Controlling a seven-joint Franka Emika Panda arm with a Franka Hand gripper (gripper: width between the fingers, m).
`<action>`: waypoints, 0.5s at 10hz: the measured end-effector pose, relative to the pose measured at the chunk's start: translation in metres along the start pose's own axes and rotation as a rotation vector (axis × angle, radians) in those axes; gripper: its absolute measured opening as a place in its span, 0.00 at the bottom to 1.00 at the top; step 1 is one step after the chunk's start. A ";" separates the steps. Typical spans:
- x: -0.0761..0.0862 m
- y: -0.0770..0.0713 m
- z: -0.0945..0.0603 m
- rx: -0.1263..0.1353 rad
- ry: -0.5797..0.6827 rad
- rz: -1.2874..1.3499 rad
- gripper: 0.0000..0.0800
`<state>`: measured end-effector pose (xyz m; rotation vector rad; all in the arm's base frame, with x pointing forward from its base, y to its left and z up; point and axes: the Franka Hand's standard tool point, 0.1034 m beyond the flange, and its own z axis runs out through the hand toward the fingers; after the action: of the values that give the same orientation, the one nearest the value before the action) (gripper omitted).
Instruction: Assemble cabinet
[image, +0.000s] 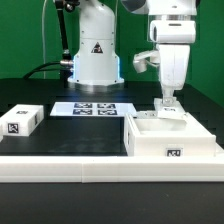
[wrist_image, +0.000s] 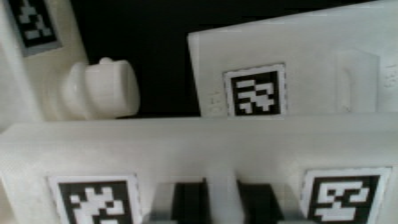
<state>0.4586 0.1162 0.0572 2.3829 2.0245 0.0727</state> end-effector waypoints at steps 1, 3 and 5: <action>-0.002 0.001 0.000 0.003 -0.005 -0.040 0.09; -0.008 0.020 -0.002 0.004 -0.015 -0.151 0.09; -0.002 0.034 0.001 0.003 -0.021 -0.175 0.09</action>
Offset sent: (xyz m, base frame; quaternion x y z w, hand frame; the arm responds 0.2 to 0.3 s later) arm 0.0325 0.0006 -0.0028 0.0072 -0.0152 -0.1015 0.9947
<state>0.4915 0.1088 0.0572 2.1866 2.2142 0.0425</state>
